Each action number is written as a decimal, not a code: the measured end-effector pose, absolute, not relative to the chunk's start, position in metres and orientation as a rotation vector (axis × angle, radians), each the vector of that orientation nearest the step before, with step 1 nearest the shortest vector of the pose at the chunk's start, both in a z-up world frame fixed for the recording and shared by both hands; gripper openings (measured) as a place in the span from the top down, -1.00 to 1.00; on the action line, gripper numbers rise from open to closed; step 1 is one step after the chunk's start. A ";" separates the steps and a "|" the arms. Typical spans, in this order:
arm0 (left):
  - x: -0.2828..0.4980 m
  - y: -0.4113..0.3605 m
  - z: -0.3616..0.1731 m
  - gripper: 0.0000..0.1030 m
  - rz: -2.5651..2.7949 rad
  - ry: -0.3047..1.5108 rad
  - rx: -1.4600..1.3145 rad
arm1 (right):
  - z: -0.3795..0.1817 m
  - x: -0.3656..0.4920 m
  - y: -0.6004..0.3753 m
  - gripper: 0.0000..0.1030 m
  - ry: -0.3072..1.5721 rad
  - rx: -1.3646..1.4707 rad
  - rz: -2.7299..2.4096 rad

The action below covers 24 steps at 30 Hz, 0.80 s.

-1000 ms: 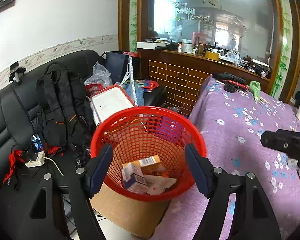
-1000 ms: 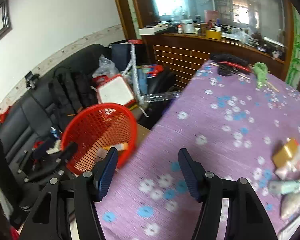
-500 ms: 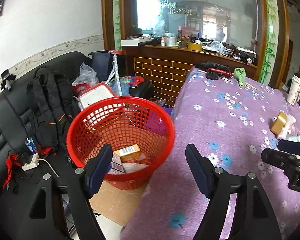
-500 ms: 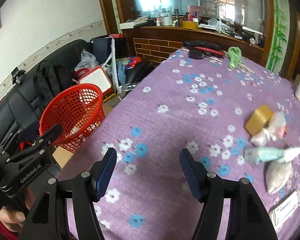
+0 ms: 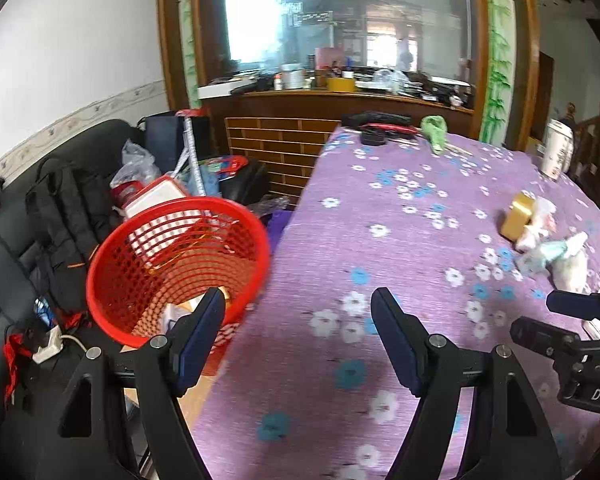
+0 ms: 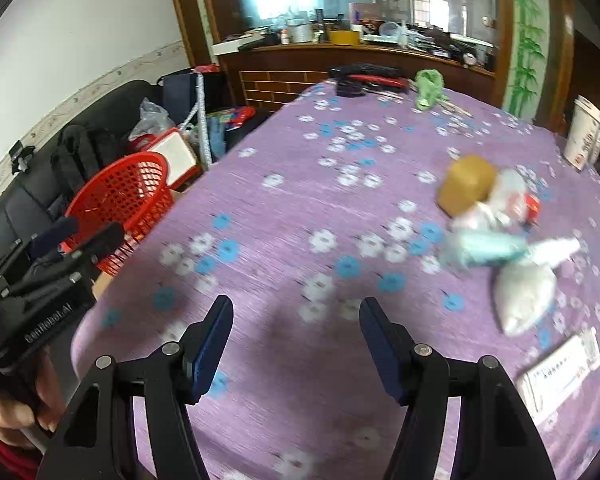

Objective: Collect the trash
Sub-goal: 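Move both grippers back over the table pile, then grasp the teal tube with the left gripper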

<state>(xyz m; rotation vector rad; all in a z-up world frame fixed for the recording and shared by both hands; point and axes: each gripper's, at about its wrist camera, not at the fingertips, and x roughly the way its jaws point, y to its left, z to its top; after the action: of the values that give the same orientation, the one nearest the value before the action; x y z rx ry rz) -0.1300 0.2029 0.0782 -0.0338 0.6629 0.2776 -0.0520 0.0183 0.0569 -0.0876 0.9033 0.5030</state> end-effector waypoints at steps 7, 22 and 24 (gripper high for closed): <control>-0.123 0.160 0.074 -0.44 0.193 0.678 0.018 | 0.051 -0.057 -0.030 -0.36 0.900 -0.057 0.414; -0.114 0.062 0.067 -0.44 -0.010 0.707 0.133 | 0.061 -0.081 -0.161 -0.37 0.864 0.150 0.249; -0.114 0.051 0.065 -0.44 -0.034 0.716 0.144 | 0.061 -0.082 -0.175 -0.37 0.864 0.181 0.230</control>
<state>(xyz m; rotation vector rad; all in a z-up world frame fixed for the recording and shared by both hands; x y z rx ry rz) -0.1136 0.0509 0.0652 0.1443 0.7157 -0.0335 -0.0821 -0.1754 0.0611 0.1813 0.8644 0.2303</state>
